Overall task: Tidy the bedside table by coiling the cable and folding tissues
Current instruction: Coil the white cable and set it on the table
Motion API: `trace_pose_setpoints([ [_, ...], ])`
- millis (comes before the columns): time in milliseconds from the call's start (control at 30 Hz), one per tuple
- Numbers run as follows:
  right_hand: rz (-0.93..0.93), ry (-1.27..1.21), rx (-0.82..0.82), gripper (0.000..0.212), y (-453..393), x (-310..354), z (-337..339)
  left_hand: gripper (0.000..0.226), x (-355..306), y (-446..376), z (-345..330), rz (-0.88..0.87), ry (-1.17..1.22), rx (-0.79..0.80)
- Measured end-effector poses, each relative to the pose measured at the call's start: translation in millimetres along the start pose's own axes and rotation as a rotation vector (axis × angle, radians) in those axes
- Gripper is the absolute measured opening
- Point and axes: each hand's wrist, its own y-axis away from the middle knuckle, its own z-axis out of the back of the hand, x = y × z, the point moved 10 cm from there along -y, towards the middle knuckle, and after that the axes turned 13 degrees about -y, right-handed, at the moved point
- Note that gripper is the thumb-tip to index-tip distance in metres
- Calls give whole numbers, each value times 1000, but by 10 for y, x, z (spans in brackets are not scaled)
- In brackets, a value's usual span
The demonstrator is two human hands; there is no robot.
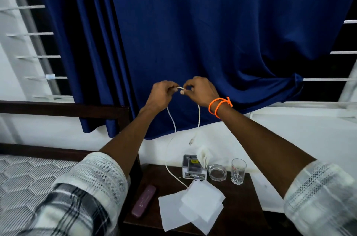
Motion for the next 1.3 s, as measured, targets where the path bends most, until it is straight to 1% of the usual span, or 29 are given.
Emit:
trace_pose_setpoints([
  [67,8,0,7,21,-37,86,2,17,-11,-43,69,-3,1,-13],
  [167,27,-12,-40,17,-96,218,101,13,23,-74,142,30,-19,-33],
  [267,36,-28,-121,20,-178,328,273,12,164,-24,155,159,-82,-60],
  [333,37,-4,-146,21,-239,384,371,14,255,34,94,253,-79,-34],
  [433,31,20,-164,21,-292,380,483,15,334,66,-50,335,55,44],
  [500,7,4,-175,21,-295,299,539,12,360,39,-66,361,194,47],
  [600,-52,-46,-146,20,-280,98,565,7,396,-75,106,340,238,-41],
  [700,-106,-85,-84,14,-235,-107,513,19,346,-222,293,259,181,-109],
  [767,-120,-108,-47,9,-208,-163,445,22,256,-299,385,203,161,-142],
  [833,-125,-170,-26,9,-193,-133,386,23,159,-361,428,157,144,-151],
  [900,-105,-267,-23,15,-192,-26,355,24,44,-398,430,103,108,-130],
  [1000,-29,-325,-45,11,-218,176,370,22,-113,-398,415,44,99,-103],
  [1067,-8,-297,-85,14,-251,252,425,23,-122,-364,408,82,166,-108],
  [1200,-5,-227,-136,22,-338,342,545,25,-13,-163,181,315,519,-64],
  [1300,2,-191,-186,25,-398,367,634,24,-18,8,-52,415,710,-2],
])
